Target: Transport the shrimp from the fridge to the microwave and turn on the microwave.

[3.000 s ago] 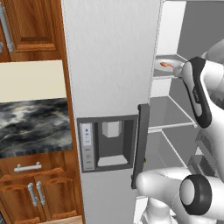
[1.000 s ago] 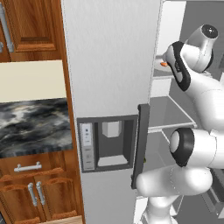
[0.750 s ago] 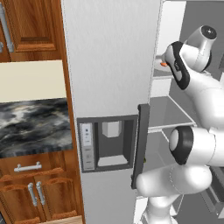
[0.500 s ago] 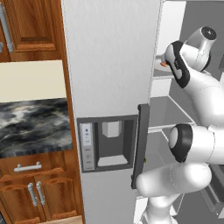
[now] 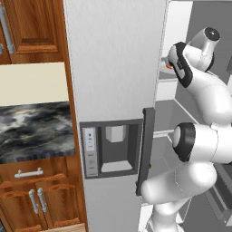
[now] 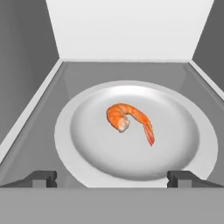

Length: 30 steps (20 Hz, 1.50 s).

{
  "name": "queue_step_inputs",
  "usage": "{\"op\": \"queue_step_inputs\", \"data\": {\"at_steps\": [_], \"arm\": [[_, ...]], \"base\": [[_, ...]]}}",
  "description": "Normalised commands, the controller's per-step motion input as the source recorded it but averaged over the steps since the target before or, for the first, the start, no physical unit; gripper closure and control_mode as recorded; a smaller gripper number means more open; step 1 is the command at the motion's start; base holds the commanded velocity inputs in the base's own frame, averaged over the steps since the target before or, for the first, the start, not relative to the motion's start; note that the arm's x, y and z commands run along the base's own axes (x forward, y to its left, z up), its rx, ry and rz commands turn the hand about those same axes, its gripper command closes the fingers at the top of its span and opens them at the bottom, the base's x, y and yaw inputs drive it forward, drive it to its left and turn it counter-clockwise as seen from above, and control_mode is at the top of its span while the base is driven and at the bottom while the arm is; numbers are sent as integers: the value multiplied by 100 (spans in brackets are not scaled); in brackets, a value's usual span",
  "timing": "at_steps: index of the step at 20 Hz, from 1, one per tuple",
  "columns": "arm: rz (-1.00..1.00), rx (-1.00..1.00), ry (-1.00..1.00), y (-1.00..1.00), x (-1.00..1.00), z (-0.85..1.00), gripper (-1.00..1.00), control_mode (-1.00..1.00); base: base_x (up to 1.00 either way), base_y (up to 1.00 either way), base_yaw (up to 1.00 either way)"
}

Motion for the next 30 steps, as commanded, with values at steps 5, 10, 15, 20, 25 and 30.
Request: {"op": "queue_step_inputs", "data": {"at_steps": [5, 10, 15, 20, 25, 30], "arm": [[0, -1, 0, 0, 26, 0, -100, -100], [0, 0, 4, 0, 26, -2, -100, -100], [0, 0, 9, -4, 25, -8, -100, -100], [3, 0, 8, -6, 29, -8, -100, -100], [4, 0, 7, -10, 26, -7, -100, -100], [4, 0, 7, -13, 25, -9, -100, -100]], "base": [[0, 0, 0], [0, 0, 0], [0, 0, 0], [0, 0, 0], [0, 0, 0], [0, 0, 0]]}}
